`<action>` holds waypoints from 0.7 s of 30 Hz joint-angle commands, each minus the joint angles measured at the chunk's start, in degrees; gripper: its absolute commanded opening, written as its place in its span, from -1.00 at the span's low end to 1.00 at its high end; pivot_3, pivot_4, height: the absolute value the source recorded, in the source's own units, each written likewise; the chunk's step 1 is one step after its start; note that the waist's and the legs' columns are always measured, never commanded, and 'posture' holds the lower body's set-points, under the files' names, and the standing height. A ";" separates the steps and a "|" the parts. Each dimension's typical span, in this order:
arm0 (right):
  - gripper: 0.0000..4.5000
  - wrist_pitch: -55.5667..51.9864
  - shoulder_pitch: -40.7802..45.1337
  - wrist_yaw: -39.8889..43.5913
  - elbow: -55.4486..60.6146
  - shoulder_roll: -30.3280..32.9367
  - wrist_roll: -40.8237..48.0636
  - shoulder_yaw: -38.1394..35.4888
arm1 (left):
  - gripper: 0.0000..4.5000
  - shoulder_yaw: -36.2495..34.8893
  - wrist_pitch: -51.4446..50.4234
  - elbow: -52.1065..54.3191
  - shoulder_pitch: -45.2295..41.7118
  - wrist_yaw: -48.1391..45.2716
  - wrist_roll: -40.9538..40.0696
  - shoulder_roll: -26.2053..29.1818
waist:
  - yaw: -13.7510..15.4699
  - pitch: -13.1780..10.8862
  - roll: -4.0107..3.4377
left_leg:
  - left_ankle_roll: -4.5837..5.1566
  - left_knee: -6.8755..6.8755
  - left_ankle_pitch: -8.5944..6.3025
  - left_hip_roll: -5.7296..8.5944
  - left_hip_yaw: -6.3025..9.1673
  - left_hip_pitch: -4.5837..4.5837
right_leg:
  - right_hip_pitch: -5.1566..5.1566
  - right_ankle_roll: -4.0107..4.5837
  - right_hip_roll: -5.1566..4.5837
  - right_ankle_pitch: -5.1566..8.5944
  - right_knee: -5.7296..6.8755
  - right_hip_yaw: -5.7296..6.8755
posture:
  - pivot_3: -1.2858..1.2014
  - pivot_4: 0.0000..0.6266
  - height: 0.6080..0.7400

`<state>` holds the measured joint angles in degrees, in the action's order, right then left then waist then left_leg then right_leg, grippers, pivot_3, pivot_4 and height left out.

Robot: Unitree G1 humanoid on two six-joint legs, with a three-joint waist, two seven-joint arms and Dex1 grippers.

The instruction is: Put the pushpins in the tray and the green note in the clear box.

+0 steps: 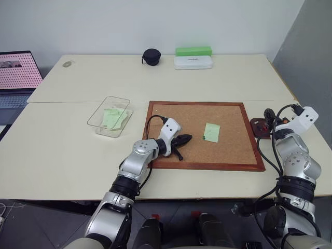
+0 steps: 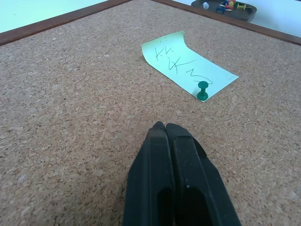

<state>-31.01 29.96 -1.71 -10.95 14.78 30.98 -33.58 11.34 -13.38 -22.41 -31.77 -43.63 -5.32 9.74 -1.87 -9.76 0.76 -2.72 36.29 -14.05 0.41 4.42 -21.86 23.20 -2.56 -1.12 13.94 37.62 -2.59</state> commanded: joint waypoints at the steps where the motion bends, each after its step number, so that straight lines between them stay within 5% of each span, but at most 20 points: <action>1: 0.60 4.77 -2.17 3.42 4.14 5.10 -7.64 7.66 | -1.00 0.99 -0.72 -1.73 0.32 0.17 0.80 -0.21 | 0.01 0.00 -0.01 | 0.00 0.00 0.00 0.00 0.00 0.00 | 0.00 0.00 0.00 0.00 0.00 0.00 | 0.03 -0.52 1.00; 6: 0.60 18.64 -8.54 6.97 3.48 16.60 -30.31 27.02 | -1.00 1.13 -0.76 -1.55 0.43 0.18 0.70 -0.13 | -0.04 0.05 -0.10 | 0.00 -0.02 0.00 0.04 -0.02 -0.02 | 0.00 -0.06 -0.02 0.04 -0.14 0.00 | 0.03 -0.52 1.00; 21: 0.60 29.73 -10.64 5.55 0.31 22.16 -47.67 34.64 | -1.00 1.28 -0.81 -1.59 0.27 0.23 0.56 -0.17 | 0.03 0.07 -0.11 | 0.00 -0.03 0.00 0.01 -0.01 -0.04 | 0.00 -0.07 0.00 0.03 -0.21 0.00 | 0.03 -0.52 1.00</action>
<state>-3.42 19.14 4.81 -11.36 35.82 -13.82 0.78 11.83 -13.34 -22.57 -31.99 -43.35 -5.35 9.76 -1.84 -9.69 0.65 -2.73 36.26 -14.05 0.43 4.41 -21.90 23.20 -2.62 -1.13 13.97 37.41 -2.59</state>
